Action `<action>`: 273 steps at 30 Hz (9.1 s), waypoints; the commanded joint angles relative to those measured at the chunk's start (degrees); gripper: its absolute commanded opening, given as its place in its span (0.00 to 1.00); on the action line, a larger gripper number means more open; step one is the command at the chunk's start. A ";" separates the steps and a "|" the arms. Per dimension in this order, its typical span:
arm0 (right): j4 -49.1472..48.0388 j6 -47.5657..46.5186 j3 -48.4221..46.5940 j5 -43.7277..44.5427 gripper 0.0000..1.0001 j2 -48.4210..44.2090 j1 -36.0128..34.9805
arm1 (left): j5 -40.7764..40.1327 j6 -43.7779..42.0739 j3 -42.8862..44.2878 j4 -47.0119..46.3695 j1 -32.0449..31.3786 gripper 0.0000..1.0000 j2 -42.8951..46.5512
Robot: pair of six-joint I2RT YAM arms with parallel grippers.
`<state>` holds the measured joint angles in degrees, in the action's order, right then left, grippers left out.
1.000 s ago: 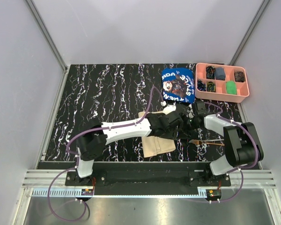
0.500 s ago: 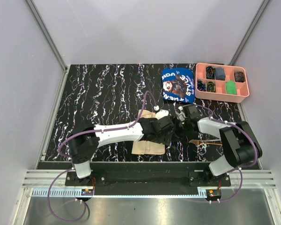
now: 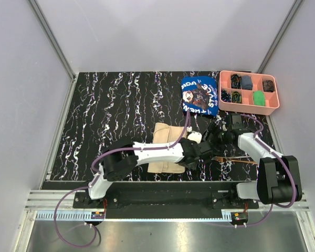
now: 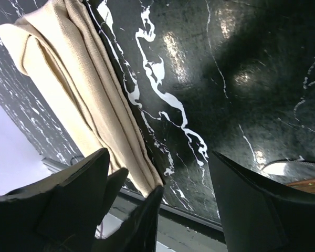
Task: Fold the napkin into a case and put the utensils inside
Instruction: Pick up the 2/3-rectangle-folded napkin at the center of the board, then fold the 2/3-rectangle-folded napkin at the center of the board, then smooth out the smaller rectangle-folded napkin at the center of the board, then pick up the top corner of the smaller rectangle folded napkin from the center of the board.
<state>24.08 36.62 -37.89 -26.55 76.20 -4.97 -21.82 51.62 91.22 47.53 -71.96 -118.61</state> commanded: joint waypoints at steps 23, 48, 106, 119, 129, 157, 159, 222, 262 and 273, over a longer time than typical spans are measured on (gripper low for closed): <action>-7.46 -5.95 -1.22 -8.78 0.90 5.27 -0.04 | 1.25 -0.28 -0.33 -0.57 0.77 0.00 2.91; -32.07 3.63 -4.21 -14.59 0.61 25.48 -5.66 | 10.31 0.15 -12.38 -7.19 2.97 0.00 14.28; -20.36 26.18 -18.02 2.45 0.00 22.76 -19.37 | 31.23 -0.99 -31.19 -39.35 27.58 0.09 10.06; -32.69 52.32 -8.26 17.48 0.00 19.25 -25.69 | 34.13 -2.48 -36.64 -45.07 27.67 0.11 15.50; -30.32 52.67 -9.13 18.72 0.00 19.16 -26.40 | 28.51 -5.47 -42.17 -38.30 29.33 0.24 28.25; -47.44 75.53 -3.16 27.67 0.00 28.38 -35.37 | 28.94 -8.02 -46.13 -46.38 31.36 0.17 21.75; -49.38 76.67 -1.58 29.62 0.00 28.65 -35.81 | 29.21 -8.02 -47.09 -46.21 31.80 0.18 23.06; -41.71 14.70 11.76 -9.84 0.15 10.28 -20.08 | 36.42 0.15 -42.88 -42.69 29.42 0.06 24.74; -27.42 -9.29 -22.23 -13.97 0.70 29.87 -23.50 | 21.30 -7.76 -30.05 -23.09 35.93 0.27 26.67; -29.17 -8.59 -23.11 -14.06 0.34 31.11 -23.77 | 18.05 -8.81 -27.94 -21.95 34.44 0.33 25.01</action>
<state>-2.35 28.32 -58.33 -38.83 107.04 -28.29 -0.16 43.66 59.92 25.78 -36.42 -92.40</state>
